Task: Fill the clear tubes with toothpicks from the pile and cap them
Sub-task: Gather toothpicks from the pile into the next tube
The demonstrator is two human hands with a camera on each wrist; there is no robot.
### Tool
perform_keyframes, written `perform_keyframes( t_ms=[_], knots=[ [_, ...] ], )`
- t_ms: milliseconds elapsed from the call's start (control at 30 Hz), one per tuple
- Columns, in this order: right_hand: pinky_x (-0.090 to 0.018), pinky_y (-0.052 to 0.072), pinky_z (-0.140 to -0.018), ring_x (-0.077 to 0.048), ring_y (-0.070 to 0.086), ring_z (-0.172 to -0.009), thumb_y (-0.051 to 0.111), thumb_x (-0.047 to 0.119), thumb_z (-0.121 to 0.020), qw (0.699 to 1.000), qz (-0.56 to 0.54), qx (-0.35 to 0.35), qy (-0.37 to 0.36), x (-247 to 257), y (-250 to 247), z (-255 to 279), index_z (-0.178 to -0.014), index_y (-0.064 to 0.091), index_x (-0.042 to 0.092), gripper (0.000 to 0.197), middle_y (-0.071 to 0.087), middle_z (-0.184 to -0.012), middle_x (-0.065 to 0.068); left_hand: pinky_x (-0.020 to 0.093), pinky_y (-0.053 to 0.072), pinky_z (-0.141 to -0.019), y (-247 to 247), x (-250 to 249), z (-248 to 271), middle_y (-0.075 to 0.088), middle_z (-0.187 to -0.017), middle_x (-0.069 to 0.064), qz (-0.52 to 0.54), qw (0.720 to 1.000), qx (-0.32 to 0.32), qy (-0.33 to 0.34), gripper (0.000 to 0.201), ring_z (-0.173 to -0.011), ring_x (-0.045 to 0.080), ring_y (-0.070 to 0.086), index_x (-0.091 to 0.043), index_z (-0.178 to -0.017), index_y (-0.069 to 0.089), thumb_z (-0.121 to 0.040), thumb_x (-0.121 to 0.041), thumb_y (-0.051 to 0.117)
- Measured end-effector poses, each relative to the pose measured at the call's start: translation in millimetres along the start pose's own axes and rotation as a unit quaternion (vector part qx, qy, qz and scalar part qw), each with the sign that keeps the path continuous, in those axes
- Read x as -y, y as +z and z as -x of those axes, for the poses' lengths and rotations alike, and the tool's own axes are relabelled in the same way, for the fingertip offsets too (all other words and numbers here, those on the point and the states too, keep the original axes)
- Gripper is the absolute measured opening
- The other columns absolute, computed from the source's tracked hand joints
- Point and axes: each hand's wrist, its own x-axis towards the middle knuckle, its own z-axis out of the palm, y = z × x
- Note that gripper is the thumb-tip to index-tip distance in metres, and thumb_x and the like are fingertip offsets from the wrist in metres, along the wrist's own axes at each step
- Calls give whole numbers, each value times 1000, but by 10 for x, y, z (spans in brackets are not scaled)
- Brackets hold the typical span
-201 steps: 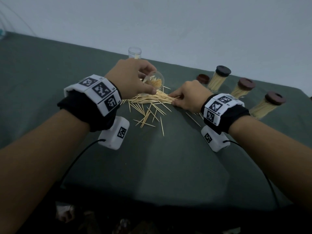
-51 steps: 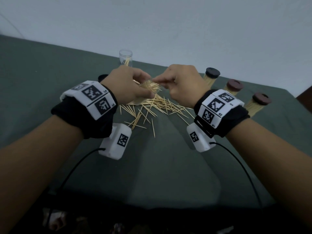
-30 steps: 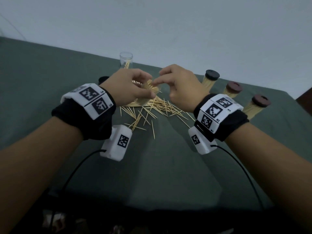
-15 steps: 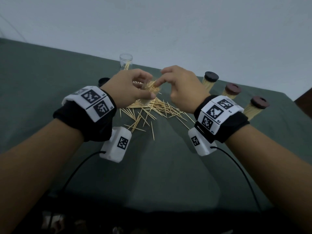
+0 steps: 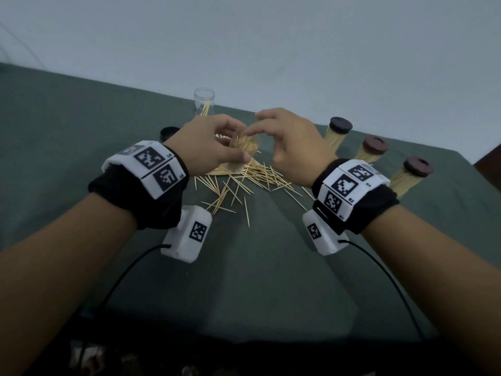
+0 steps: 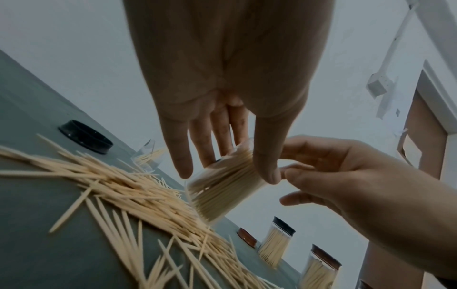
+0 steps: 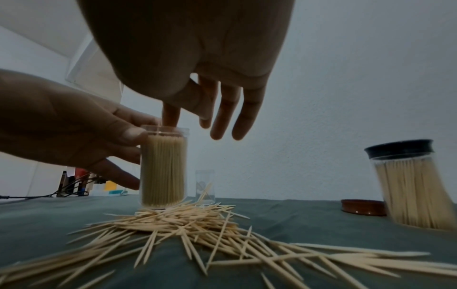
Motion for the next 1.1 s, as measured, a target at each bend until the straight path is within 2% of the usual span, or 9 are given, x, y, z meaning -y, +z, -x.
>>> perform_keyframes(
  t_ms=[100, 233, 333, 467, 567, 733, 833, 967, 1100],
  knots=[
    [-30, 45, -92, -12, 55, -104, 47, -11, -78, 999, -29, -39, -17, 1, -27, 6, -114, 70, 23, 54, 60, -127, -5, 40, 51, -98, -7, -12, 4, 69, -110, -10, 0, 1000, -1, -3, 53, -100, 7, 68, -28, -116, 64, -68, -32, 87],
    [-49, 42, -103, -32, 50, -125, 44, -6, -78, 997, 49, 59, -26, 1, -4, 12, -121, 67, 33, 63, 52, -141, -6, 35, 51, -98, -11, -40, 25, 68, -110, -10, -4, 1000, -2, 2, 53, -101, 5, 67, -26, -120, 62, -72, -27, 85],
    [-44, 39, -106, -29, 45, -131, 44, -10, -77, 998, 32, 55, -5, 2, -28, 16, -124, 65, 30, 65, 49, -144, -6, 39, 50, -100, -6, -41, 31, 69, -110, -10, -7, 1000, 5, 7, 52, -104, 6, 66, -28, -118, 62, -71, -28, 85],
    [-42, 40, -103, -23, 49, -126, 44, -12, -75, 1000, -2, 23, -1, -4, -82, 18, -97, 73, 23, 51, 53, -135, -3, 37, 49, -102, -8, -62, 30, 67, -113, -12, -15, 1000, -4, 17, 57, -109, 5, 63, -28, -121, 62, -70, -28, 85],
    [-41, 38, -106, -24, 47, -129, 45, -11, -75, 998, 15, 52, 11, 0, -81, 14, -109, 71, 25, 56, 51, -140, -5, 36, 48, -103, -4, -64, 28, 67, -115, -10, -19, 1000, 5, 24, 58, -110, 4, 62, -26, -123, 61, -71, -26, 86],
    [-22, 46, -84, -10, 61, -93, 53, 1, -87, 997, -51, -14, 54, 25, -126, 40, -107, 64, 25, 33, 63, -113, 5, 33, 49, -101, -31, -42, 6, 66, -116, -13, -64, 998, -5, 19, 59, -109, 4, 62, -29, -123, 60, -70, -33, 85],
    [-24, 46, -90, -7, 60, -95, 68, 27, -87, 986, -1, 101, 136, -63, -164, 57, -118, 58, 33, 34, 61, -118, 9, 29, 49, -96, -74, -20, 5, 66, -114, -13, -94, 995, -16, 5, 58, -106, 5, 63, -29, -123, 60, -71, -34, 84],
    [-34, 40, -103, -21, 47, -128, 81, 46, -71, 921, 144, 299, 202, -142, -148, 122, -147, 31, 37, 91, 46, -145, 4, 27, 50, -94, -128, -34, -9, 67, -110, -15, -117, 993, -34, 0, 56, -100, 2, 64, -29, -121, 61, -70, -36, 84],
    [-32, 40, -100, -22, 50, -126, 82, 39, -73, 913, 140, 319, 212, -169, 1, 68, -148, 33, 30, 90, 55, -137, 2, 22, 49, -91, -166, -69, -33, 66, -107, -14, -109, 993, -54, 4, 54, -98, 3, 65, -29, -119, 62, -70, -35, 85]
  ],
)
